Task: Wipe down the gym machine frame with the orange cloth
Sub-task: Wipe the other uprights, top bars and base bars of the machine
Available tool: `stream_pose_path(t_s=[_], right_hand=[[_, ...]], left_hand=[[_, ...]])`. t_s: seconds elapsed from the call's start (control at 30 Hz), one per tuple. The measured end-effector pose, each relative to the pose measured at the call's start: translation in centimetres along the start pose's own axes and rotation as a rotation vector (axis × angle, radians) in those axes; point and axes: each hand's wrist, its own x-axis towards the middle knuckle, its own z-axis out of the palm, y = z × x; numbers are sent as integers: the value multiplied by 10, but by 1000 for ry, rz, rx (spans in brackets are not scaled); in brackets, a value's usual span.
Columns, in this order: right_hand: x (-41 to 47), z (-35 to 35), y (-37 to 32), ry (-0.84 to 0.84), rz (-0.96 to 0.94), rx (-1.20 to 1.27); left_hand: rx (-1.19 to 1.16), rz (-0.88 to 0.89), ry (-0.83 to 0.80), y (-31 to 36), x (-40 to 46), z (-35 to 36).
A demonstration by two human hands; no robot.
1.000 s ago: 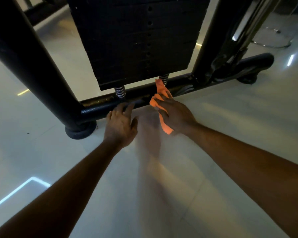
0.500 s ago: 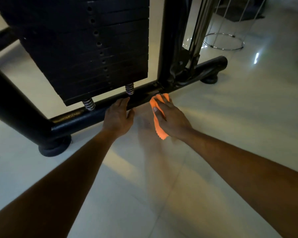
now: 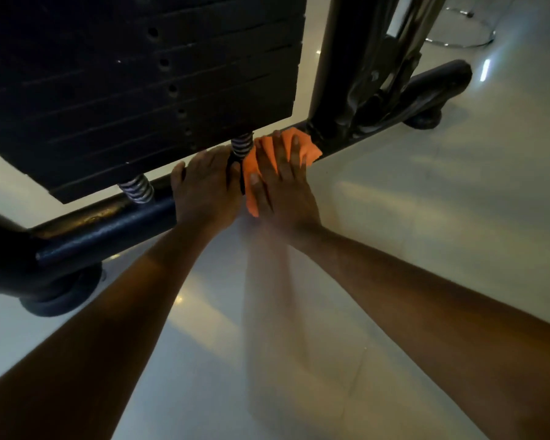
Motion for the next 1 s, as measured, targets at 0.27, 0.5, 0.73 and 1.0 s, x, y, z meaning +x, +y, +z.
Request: stream_pose_path(t_s=[0.27, 0.5, 0.73, 1.0], right_hand=[[19, -10, 71, 62, -56, -164], [14, 9, 41, 0, -164, -227], [29, -23, 78, 137, -189, -189], [32, -29, 89, 32, -344, -238]], left_hand=[[181, 82, 165, -9, -11, 16], [242, -63, 206, 8, -21, 32], [251, -94, 190, 10, -24, 34], [240, -70, 228, 5, -26, 34]])
